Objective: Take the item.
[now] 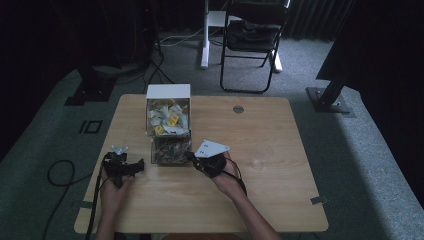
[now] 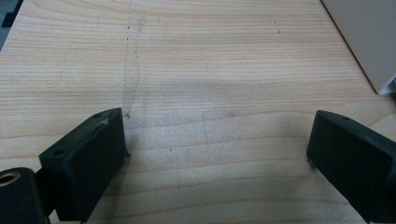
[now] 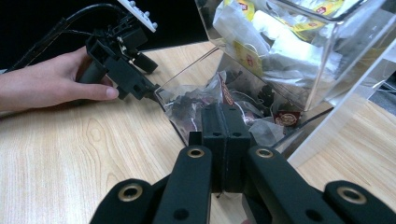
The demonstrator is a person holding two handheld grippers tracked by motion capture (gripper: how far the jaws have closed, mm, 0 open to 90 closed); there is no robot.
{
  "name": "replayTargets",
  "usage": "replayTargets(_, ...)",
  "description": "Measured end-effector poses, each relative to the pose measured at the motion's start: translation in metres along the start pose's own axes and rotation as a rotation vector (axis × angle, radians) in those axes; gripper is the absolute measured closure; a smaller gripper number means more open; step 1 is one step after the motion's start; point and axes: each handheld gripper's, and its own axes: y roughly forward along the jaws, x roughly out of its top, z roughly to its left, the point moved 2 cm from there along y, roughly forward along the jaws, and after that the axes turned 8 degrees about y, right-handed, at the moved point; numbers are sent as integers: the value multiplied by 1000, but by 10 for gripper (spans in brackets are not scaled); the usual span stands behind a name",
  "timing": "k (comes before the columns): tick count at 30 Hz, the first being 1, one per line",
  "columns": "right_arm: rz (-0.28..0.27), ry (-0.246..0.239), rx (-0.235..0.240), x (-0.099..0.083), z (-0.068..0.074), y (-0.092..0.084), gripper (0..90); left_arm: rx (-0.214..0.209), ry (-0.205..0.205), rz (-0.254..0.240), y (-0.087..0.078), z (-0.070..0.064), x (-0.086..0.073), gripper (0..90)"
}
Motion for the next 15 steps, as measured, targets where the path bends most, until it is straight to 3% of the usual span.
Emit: replayTargets(15,-16,18,-20,-3,-5,-12,900,0,0,0,0,0,0,56)
